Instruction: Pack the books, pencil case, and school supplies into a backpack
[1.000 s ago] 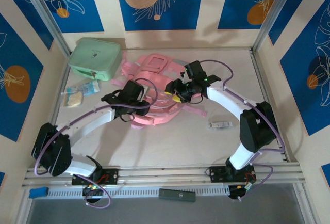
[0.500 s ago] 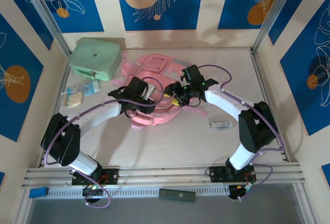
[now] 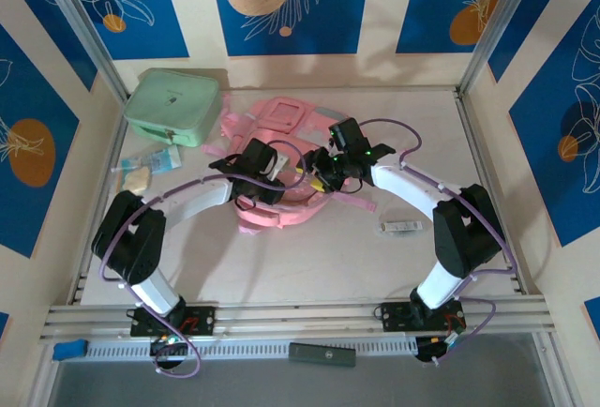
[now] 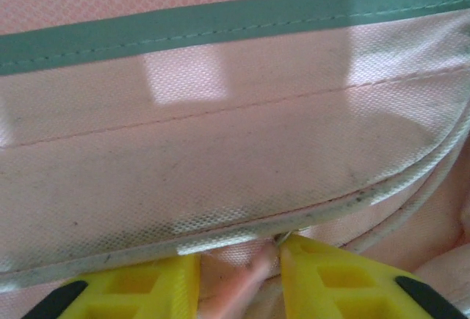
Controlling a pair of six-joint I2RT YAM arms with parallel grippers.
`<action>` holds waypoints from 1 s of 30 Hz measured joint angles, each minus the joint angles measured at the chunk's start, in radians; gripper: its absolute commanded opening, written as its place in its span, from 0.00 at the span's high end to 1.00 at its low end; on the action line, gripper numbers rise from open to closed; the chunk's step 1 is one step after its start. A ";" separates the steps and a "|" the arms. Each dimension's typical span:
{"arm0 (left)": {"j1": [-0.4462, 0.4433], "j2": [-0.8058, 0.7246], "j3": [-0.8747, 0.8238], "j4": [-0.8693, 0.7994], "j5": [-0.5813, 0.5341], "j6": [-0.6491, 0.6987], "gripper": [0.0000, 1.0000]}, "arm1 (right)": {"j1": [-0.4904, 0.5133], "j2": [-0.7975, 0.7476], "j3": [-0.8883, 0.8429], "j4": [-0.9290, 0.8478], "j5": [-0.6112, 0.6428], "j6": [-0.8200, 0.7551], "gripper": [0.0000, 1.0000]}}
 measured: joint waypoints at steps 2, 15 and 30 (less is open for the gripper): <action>0.000 0.002 0.000 0.001 -0.003 0.004 0.78 | 0.004 0.003 0.000 0.002 0.011 0.007 0.43; -0.001 -0.001 0.000 0.006 0.020 0.021 1.00 | 0.087 0.037 -0.026 0.053 0.085 0.121 0.42; -0.005 -0.136 -0.088 0.035 0.006 0.014 1.00 | 0.064 0.101 -0.039 0.144 0.084 0.130 0.87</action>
